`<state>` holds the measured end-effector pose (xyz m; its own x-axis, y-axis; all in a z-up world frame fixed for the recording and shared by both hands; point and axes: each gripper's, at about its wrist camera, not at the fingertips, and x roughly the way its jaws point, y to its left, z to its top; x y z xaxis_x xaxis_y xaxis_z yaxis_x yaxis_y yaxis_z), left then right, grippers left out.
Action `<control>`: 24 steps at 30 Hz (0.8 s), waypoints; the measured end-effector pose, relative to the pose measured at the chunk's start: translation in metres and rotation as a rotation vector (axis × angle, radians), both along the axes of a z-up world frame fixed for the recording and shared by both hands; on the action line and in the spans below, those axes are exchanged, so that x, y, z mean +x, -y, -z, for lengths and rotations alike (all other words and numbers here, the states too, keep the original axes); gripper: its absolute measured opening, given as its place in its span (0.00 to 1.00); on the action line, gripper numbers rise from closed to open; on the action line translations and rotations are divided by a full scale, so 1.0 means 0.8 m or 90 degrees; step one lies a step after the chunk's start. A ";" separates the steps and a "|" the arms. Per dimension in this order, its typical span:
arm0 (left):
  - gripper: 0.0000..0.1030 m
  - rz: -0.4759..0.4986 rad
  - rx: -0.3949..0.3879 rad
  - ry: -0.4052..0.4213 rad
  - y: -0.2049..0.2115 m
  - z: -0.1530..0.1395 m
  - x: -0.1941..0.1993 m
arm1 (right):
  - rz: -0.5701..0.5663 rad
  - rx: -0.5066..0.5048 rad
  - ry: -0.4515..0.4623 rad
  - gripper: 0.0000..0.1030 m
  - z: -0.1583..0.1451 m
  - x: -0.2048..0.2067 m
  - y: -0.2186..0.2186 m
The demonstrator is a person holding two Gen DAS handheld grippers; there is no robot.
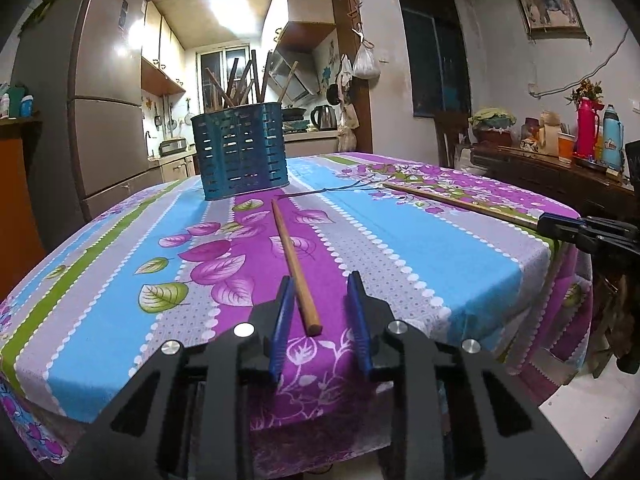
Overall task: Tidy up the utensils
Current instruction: 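Close the right gripper on a chopstick while the left gripper grasps another, then lift both chopsticks into the blue mesh holder and open both grippers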
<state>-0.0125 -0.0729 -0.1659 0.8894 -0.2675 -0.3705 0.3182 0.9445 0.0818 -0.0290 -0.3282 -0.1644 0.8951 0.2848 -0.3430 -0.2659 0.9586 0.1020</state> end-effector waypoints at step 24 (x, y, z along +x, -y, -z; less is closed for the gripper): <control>0.08 0.000 -0.025 0.058 -0.008 -0.061 -0.018 | 0.024 -0.035 0.067 0.07 -0.072 -0.025 -0.006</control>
